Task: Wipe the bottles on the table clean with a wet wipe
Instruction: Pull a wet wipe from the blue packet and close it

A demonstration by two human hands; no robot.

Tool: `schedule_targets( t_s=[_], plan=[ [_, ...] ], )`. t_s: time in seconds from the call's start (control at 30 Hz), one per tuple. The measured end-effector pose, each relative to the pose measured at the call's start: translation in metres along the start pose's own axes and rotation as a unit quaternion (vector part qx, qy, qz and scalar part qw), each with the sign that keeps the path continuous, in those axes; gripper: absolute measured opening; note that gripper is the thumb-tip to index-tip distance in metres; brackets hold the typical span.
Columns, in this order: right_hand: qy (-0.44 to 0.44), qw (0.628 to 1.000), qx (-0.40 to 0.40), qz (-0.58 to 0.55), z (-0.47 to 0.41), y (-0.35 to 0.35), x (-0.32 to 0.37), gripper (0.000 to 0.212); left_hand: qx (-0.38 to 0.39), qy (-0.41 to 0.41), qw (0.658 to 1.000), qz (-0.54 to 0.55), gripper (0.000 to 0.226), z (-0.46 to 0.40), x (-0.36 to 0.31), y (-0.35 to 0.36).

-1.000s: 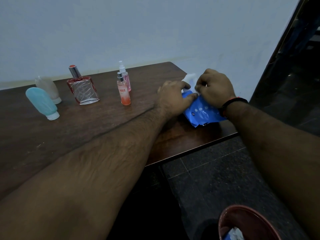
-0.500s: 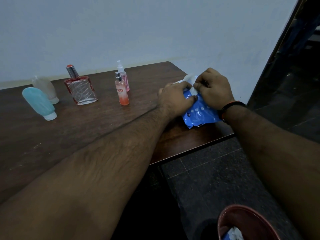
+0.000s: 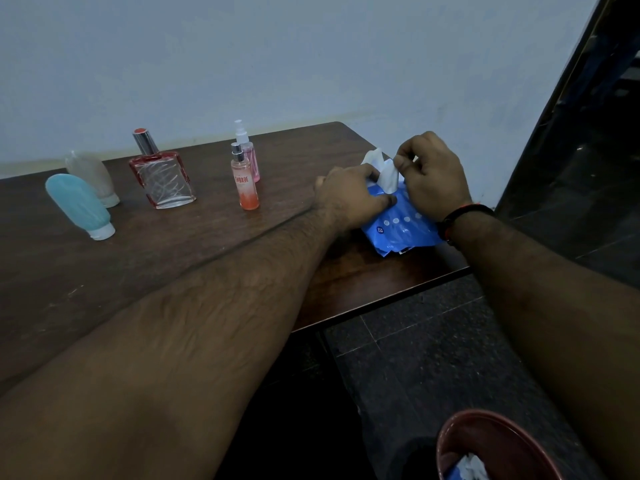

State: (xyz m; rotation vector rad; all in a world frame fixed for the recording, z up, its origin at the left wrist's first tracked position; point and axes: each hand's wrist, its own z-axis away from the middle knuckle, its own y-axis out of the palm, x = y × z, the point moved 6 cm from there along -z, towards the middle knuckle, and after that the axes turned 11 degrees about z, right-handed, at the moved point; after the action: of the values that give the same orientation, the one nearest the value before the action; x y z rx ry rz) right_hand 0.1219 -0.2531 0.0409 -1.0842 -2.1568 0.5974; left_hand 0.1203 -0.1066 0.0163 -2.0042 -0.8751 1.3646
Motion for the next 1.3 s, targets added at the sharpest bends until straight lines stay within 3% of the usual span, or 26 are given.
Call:
schedule_targets(
  t_s=[0.3, 0.4, 0.63, 0.73, 0.97, 1.3],
  plan=[
    [0.062, 0.994, -0.034, -0.077, 0.004, -0.002, -0.007, 0.014, 0.027, -0.002, 0.999, -0.031, 0.053, 0.001, -0.002, 0.004],
    [0.066, 0.994, -0.006, -0.085, -0.003, -0.003, -0.006, 0.013, -0.001, 0.022, 0.999, -0.031, 0.049, 0.004, -0.003, 0.002],
    [0.080, 0.994, 0.041, -0.067, 0.004, 0.004, -0.012, 0.012, -0.066, 0.003, 0.997, 0.041, 0.048, 0.007, 0.002, -0.008],
    [0.090, 0.992, 0.025, -0.082, 0.008, 0.002, -0.012, 0.012, -0.073, -0.026, 0.992, 0.096, 0.036, 0.004, 0.002, -0.008],
    [0.088, 0.990, -0.025, -0.112, -0.001, -0.009, -0.004, 0.011, -0.082, -0.054, 0.976, 0.193, 0.033, -0.001, -0.005, -0.013],
    [0.136, 0.961, 0.096, -0.220, 0.011, 0.009, -0.010, 0.011, -0.033, -0.090, 0.963, 0.252, 0.024, 0.000, 0.010, -0.002]
  ],
)
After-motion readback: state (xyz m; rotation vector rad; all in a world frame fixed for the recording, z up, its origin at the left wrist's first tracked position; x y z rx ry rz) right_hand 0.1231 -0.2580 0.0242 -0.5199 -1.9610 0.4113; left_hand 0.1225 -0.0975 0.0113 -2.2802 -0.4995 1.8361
